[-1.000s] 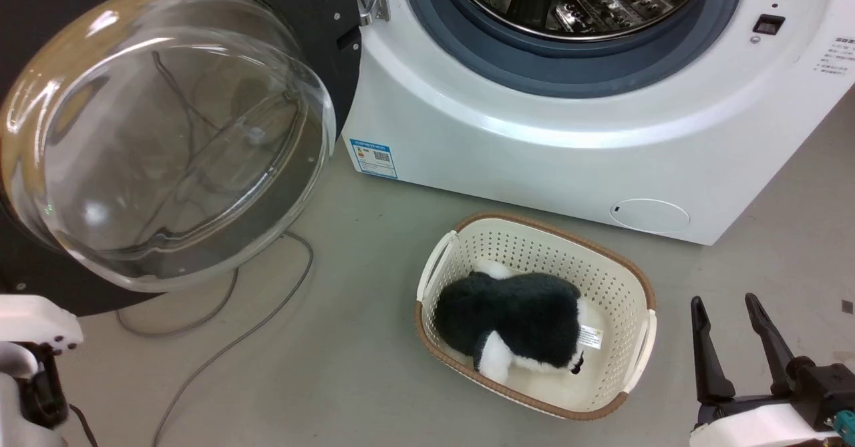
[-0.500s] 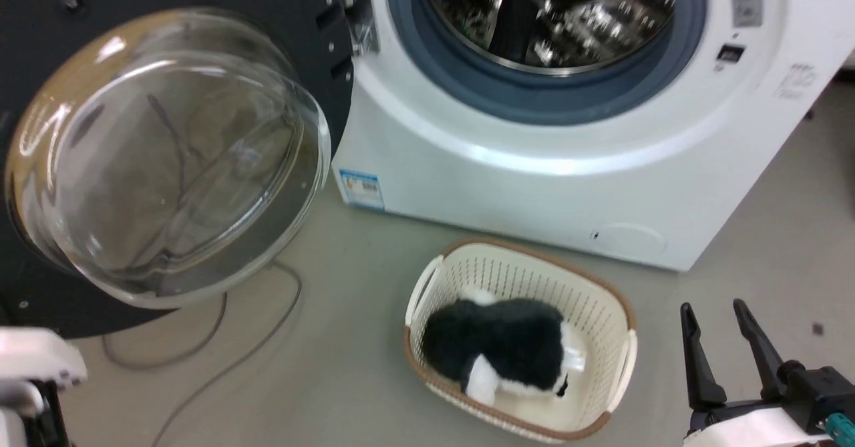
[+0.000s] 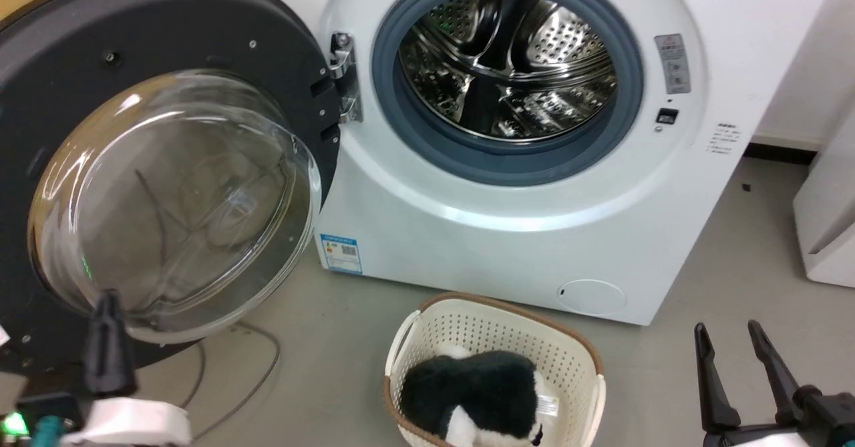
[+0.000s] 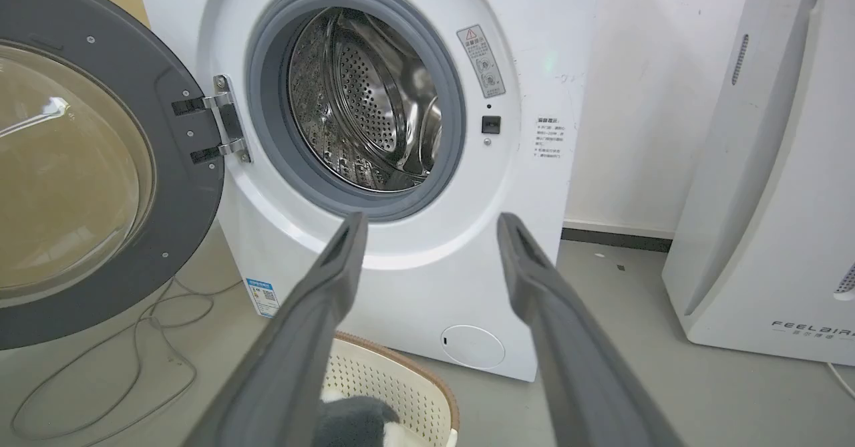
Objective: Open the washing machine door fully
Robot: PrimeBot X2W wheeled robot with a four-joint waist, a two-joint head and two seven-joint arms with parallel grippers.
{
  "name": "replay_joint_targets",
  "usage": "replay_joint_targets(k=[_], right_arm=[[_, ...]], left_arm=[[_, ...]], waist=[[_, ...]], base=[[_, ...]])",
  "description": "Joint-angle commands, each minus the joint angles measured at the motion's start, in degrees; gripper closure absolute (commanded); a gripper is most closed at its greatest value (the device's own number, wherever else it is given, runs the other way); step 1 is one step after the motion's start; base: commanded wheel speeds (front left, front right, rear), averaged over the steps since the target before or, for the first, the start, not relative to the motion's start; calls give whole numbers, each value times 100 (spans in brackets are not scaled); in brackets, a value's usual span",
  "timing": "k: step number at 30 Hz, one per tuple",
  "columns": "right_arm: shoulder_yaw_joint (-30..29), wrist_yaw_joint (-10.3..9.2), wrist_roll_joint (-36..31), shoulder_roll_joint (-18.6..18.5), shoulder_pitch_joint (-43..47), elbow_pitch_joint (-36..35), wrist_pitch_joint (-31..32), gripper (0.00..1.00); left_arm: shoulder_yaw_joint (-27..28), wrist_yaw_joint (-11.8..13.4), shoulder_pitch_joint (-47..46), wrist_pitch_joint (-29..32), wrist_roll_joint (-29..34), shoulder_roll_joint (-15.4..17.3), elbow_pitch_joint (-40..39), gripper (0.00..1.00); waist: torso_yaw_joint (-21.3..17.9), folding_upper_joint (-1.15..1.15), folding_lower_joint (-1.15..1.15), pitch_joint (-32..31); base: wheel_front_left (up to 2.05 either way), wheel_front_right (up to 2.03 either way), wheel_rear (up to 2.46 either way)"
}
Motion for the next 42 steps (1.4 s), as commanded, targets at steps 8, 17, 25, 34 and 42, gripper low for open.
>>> replay_joint_targets(k=[8, 17, 25, 34, 42], right_arm=[[44, 3, -4, 13, 115, -146, -25, 0], [209, 3, -109, 13, 176, -544, -25, 0], [257, 3, -206, 13, 311, -774, -25, 0], [280, 3, -236, 13, 375, -812, -25, 0], [285, -1, -216, 0, 281, -777, 54, 100]], left_arm=[[-441, -363, 484, -6, -37, -269, -466, 0], [-698, -379, 742, -6, 0, -469, -436, 0], [-803, -348, 772, -6, 19, -554, -276, 0], [-814, -386, 734, -6, -36, -592, -293, 0], [-842, -373, 682, 54, -10, -591, -291, 100]], waist=[[-293, 0, 0, -124], [-801, 0, 0, -172], [-1167, 0, 0, -163], [-1390, 0, 0, -149], [-1390, 0, 0, -136]], base=[[0, 0, 0], [0, 0, 0], [0, 0, 0], [0, 0, 0], [0, 0, 0]])
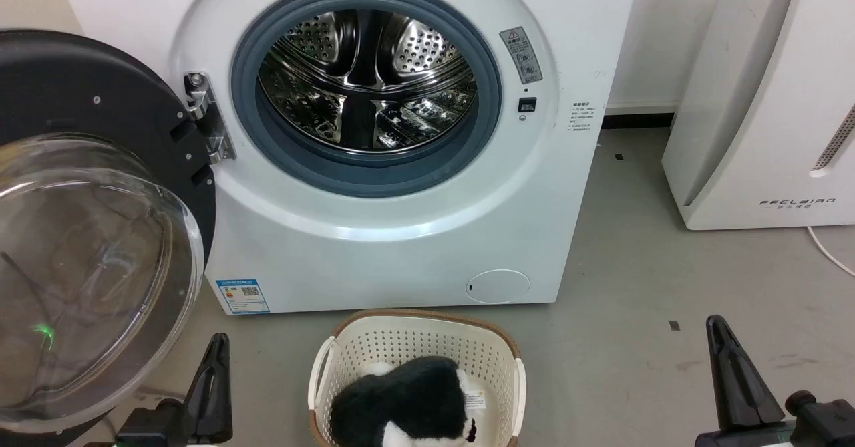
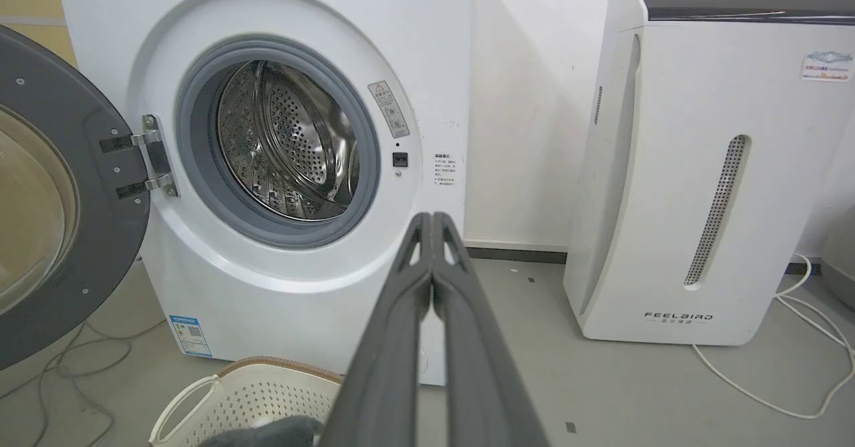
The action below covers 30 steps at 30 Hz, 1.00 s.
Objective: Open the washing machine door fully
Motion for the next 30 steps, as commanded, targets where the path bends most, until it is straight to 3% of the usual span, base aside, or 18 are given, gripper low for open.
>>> replay_joint_targets(k=[1, 30], right_arm=[[11, 0, -15, 1, -32, 12, 32, 100], [100, 1, -99, 4, -232, 107, 385, 100]], left_arm=[[-13, 22, -27, 31, 15, -2, -13, 100], [-147, 147, -176, 389, 110, -11, -85, 100]], waist=[[3, 0, 0, 4], [44, 0, 0, 79]], base=[[0, 0, 0], [0, 0, 0]])
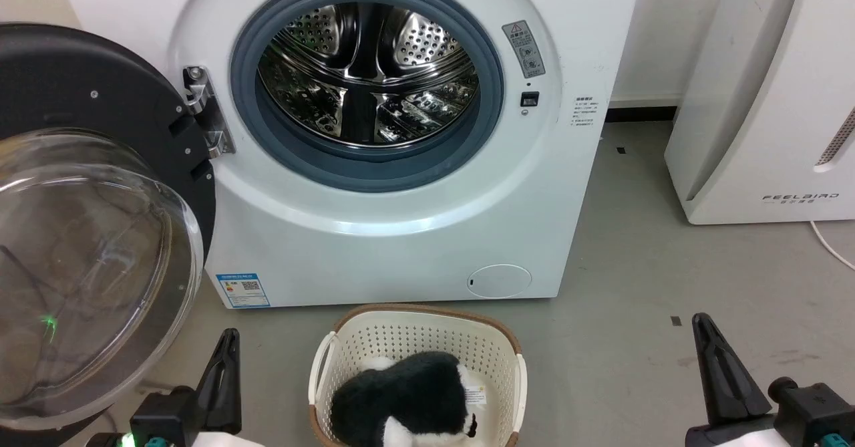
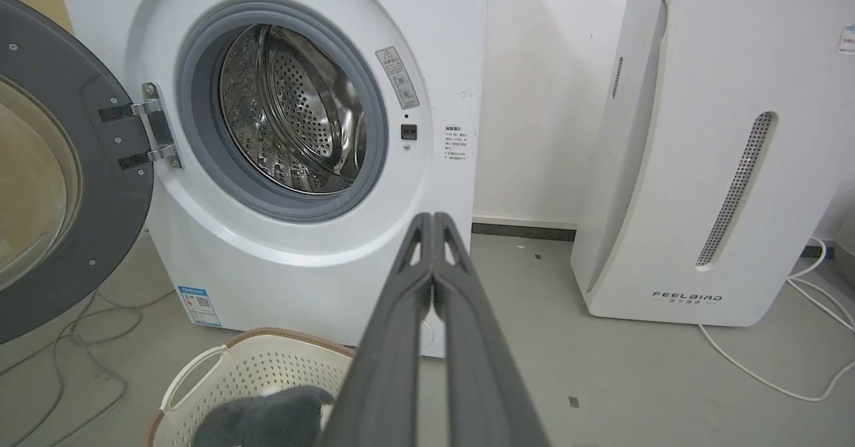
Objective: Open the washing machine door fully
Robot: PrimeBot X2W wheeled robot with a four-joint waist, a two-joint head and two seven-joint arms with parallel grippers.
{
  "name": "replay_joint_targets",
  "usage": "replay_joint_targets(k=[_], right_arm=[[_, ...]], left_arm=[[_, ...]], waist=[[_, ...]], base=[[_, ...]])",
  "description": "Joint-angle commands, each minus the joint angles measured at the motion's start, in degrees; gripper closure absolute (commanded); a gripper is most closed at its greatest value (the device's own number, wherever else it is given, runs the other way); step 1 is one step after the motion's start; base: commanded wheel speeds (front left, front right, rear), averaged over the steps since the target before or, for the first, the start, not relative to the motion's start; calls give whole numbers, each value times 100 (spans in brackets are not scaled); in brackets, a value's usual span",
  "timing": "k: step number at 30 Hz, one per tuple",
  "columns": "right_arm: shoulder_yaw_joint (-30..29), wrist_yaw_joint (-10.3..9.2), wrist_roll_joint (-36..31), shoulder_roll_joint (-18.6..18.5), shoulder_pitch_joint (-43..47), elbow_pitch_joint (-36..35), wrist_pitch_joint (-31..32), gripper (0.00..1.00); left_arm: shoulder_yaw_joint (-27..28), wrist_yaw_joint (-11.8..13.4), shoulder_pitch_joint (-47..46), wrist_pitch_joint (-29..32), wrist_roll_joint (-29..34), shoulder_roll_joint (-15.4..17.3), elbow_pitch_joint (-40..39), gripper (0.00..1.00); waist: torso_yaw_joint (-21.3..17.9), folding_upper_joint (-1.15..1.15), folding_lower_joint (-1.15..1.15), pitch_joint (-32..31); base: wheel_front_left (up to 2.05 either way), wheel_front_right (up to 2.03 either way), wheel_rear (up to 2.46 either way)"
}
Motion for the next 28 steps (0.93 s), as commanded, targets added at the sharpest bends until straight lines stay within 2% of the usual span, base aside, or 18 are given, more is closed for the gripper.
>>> replay_joint_targets(k=[1, 28], right_arm=[[17, 1, -39, 4, -88, 13, 21, 100], [97, 2, -114, 6, -267, 99, 339, 100]], left_arm=[[-19, 40, -102, 24, 33, -5, -22, 100], [-139, 152, -236, 346, 118, -13, -87, 100]], waist=[[1, 0, 0, 2], [38, 0, 0, 69]], base=[[0, 0, 0], [0, 0, 0]])
